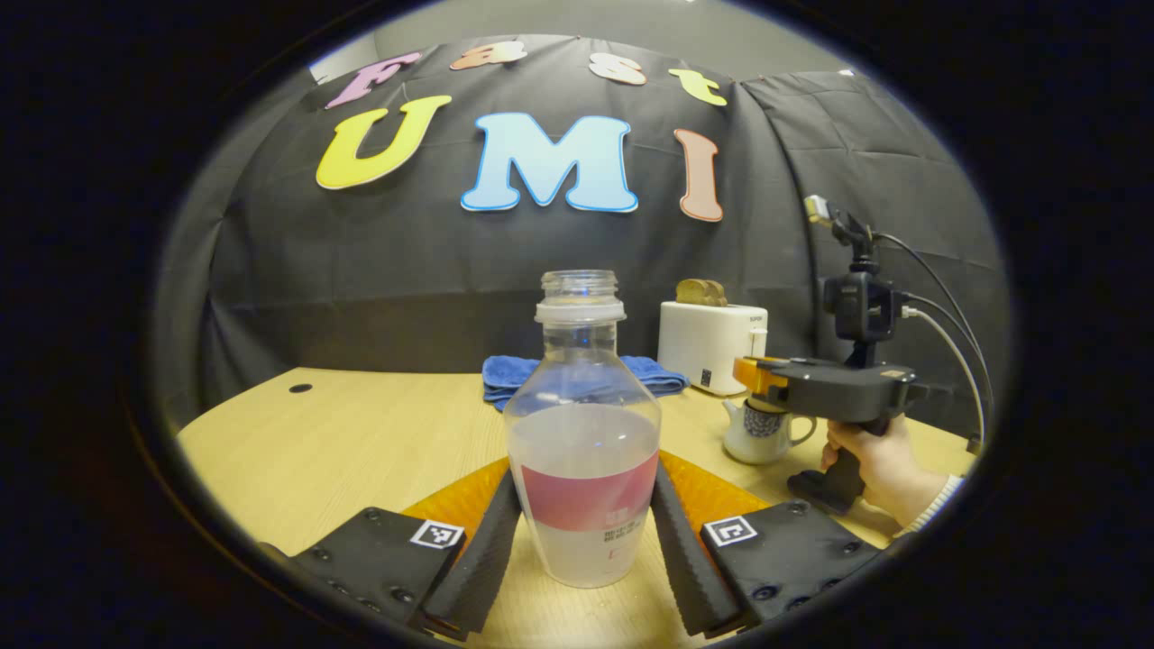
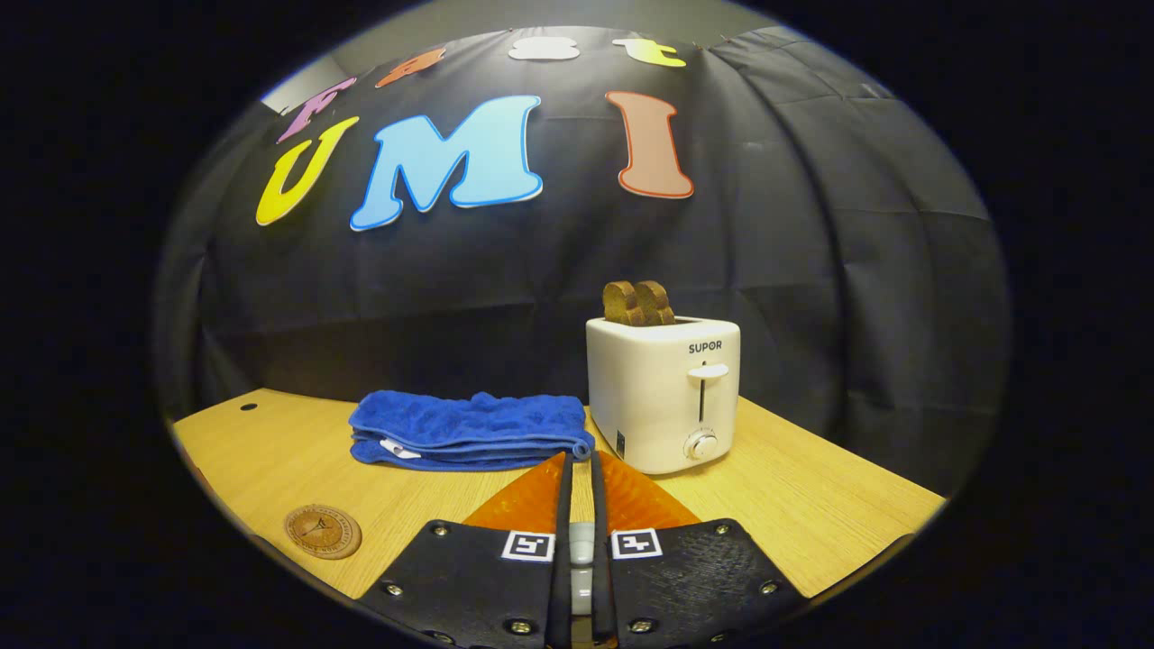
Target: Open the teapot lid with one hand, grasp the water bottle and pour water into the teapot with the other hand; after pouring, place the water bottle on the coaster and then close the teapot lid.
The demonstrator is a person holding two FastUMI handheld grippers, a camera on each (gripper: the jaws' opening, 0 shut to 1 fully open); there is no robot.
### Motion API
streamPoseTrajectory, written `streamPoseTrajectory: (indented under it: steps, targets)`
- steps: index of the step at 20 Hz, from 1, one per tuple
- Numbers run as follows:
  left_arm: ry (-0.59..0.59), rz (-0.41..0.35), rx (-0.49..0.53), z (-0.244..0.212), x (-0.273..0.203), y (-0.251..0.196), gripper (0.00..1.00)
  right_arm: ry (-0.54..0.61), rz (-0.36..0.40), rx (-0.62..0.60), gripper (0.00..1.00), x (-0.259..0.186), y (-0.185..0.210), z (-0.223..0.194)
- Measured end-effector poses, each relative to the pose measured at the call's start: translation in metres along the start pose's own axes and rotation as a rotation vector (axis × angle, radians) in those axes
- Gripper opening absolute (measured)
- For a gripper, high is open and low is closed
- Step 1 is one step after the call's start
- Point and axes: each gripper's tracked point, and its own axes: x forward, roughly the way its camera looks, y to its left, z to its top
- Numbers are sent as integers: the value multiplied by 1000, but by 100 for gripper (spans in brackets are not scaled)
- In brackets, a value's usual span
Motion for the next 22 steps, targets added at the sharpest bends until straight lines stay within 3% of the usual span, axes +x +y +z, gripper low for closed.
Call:
streamPoseTrajectory:
  steps: [5,10,14,20,21,22]
  targets:
    - [5,-37,11,-1,0,-4,87,22,-33,2,8,-20,-22,12]
    - [31,-38,134,-6,-1,12,86,75,-74,-9,8,-36,-60,16]
    - [82,-50,351,-7,7,28,85,99,-99,-2,8,-45,-90,20]
    - [114,-78,742,5,53,3,85,70,-124,92,8,-61,-116,39]
    - [114,-75,816,10,60,-2,80,70,-127,100,8,-62,-118,38]
    - [115,-80,886,13,66,-7,85,72,-127,109,8,-63,-119,39]
